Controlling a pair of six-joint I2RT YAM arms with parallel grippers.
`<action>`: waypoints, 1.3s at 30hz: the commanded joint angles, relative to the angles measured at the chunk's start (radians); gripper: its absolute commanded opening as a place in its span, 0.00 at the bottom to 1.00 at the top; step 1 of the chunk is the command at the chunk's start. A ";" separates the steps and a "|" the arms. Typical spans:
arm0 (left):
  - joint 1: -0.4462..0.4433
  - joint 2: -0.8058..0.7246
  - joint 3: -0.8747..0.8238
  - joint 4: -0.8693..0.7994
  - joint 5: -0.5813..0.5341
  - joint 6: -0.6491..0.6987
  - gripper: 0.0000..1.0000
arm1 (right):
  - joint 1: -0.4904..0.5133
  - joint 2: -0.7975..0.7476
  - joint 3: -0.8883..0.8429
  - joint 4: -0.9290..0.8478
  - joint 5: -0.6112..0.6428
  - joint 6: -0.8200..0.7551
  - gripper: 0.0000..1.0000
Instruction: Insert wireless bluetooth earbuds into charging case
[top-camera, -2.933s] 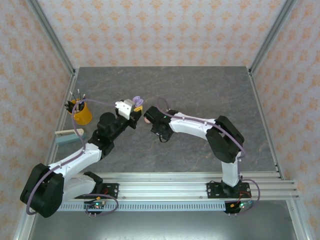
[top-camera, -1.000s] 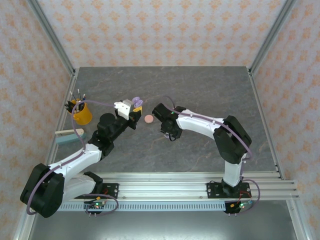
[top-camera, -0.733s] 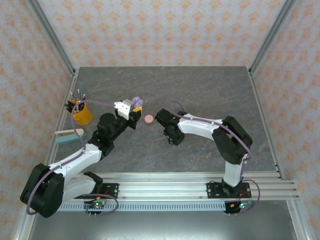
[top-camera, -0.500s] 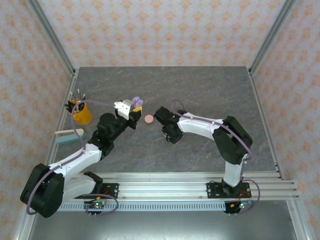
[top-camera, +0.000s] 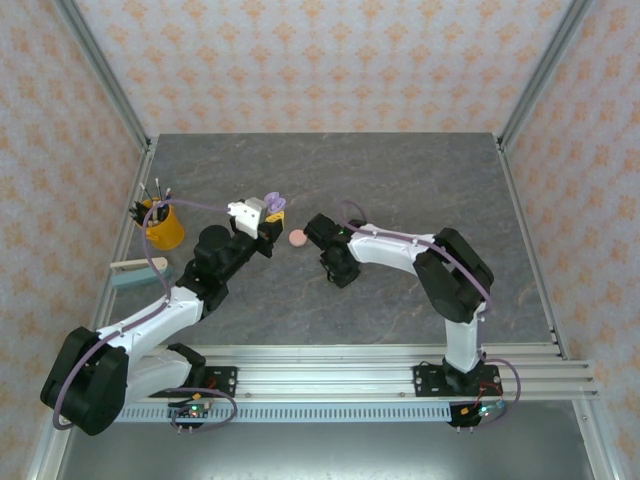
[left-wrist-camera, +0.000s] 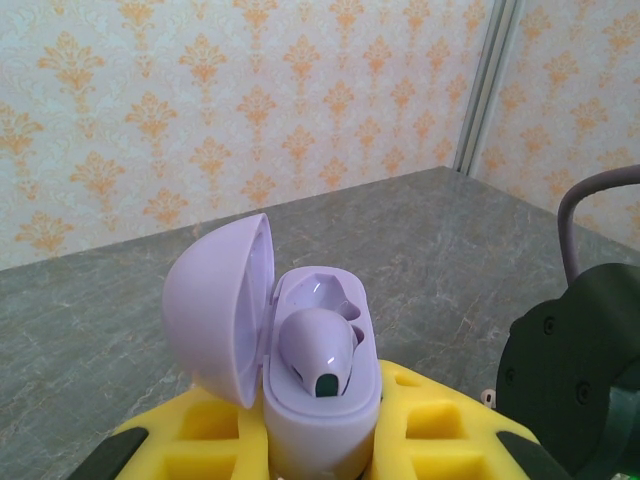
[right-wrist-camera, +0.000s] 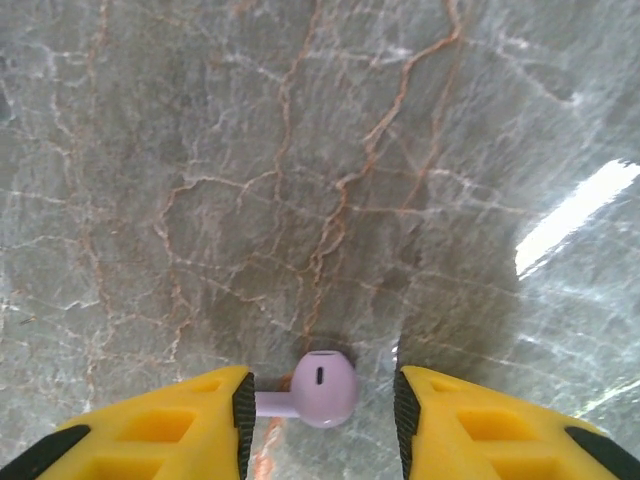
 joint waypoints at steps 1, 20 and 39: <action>0.011 0.001 0.037 0.015 0.004 -0.009 0.00 | 0.004 0.032 0.023 -0.012 -0.002 0.027 0.42; 0.011 -0.021 0.028 0.010 -0.005 -0.006 0.00 | -0.073 0.083 0.087 -0.167 -0.038 -0.432 0.24; 0.012 -0.045 0.030 -0.002 -0.001 -0.014 0.00 | -0.127 0.299 0.457 -0.512 0.117 -1.207 0.23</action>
